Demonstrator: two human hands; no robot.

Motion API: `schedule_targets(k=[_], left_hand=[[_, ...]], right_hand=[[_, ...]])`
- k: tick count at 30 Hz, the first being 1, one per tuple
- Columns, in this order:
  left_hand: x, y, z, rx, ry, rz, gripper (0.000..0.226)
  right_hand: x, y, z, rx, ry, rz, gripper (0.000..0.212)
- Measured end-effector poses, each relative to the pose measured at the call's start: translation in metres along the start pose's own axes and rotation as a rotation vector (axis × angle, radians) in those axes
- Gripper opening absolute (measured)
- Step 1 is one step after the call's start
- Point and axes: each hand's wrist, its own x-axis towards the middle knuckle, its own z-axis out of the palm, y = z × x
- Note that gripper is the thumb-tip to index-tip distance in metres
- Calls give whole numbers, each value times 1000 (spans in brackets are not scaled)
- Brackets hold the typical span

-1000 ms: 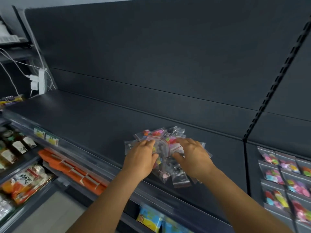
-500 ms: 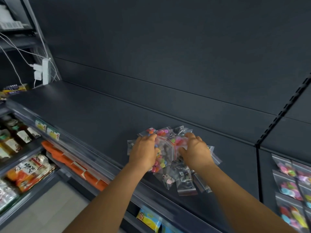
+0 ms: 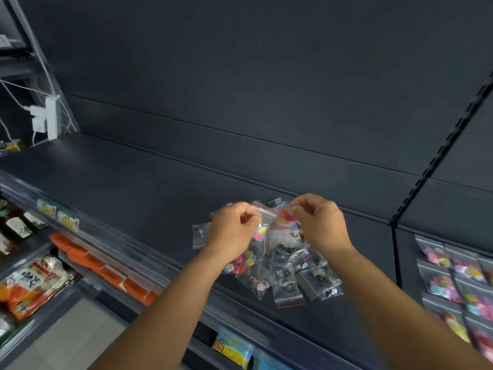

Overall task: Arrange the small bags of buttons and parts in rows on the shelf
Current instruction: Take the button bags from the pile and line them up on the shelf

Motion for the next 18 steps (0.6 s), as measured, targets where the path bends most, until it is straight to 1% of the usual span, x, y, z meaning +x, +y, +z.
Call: schedule_targets(k=[5, 8, 14, 18], left_hand=[[-1, 27, 12, -77, -63, 68, 8], [-4, 41, 27, -101, -126, 78, 7], [-21, 67, 66, -194, -308, 93, 8], [-34, 92, 90, -239, -375, 147, 12]], right_hand=[[-16, -7, -23, 97, 4, 5, 16], [-30, -4, -38, 90, 18, -16, 16], [-55, 16, -78, 129, 114, 31, 16], [-70, 30, -110, 192, 206, 69, 14]])
